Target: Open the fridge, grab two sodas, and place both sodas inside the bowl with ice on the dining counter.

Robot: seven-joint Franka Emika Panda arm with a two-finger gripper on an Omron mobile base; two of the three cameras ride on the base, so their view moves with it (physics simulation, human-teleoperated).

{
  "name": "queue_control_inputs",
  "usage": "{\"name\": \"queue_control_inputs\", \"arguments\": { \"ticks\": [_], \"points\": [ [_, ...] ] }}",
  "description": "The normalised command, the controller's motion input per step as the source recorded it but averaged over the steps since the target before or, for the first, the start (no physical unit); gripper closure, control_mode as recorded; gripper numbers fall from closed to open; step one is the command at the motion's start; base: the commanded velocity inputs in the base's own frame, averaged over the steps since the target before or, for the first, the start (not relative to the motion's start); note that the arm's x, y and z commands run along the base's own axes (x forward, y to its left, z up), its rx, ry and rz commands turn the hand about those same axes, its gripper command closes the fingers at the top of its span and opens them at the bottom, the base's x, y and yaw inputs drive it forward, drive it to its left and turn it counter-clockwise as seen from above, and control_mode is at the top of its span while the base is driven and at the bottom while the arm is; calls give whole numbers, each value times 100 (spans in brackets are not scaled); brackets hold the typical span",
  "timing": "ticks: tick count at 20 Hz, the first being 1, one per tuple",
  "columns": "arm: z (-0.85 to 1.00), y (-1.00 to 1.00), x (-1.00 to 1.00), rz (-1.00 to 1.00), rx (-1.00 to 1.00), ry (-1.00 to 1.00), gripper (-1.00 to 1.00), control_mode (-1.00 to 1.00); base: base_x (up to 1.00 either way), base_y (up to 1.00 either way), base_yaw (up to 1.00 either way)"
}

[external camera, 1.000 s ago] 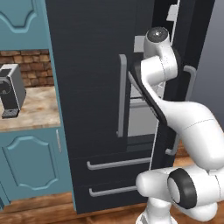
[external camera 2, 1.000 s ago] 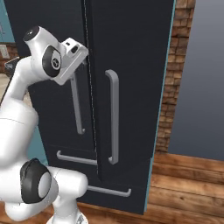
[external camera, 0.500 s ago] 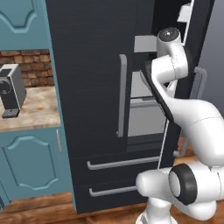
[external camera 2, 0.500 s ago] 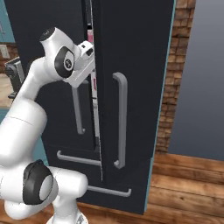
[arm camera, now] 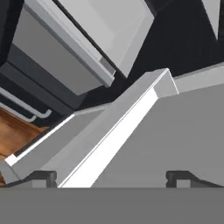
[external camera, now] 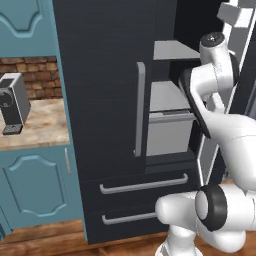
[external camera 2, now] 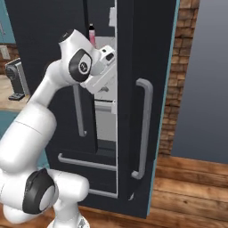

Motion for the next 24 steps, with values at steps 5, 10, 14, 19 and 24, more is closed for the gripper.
{"name": "queue_control_inputs", "arguments": {
  "ticks": [5,10,14,19,24],
  "points": [
    [0,-86,-39,-14,0,0,-100,-100,0,0,0],
    [0,-49,-39,-5,1,-9,-100,-100,0,0,0],
    [0,-1,-52,0,5,-23,-100,-100,0,0,0],
    [0,57,-41,0,10,-9,-100,-100,0,0,0],
    [-11,100,-30,0,15,-3,-100,-100,0,0,0]
  ]
}}
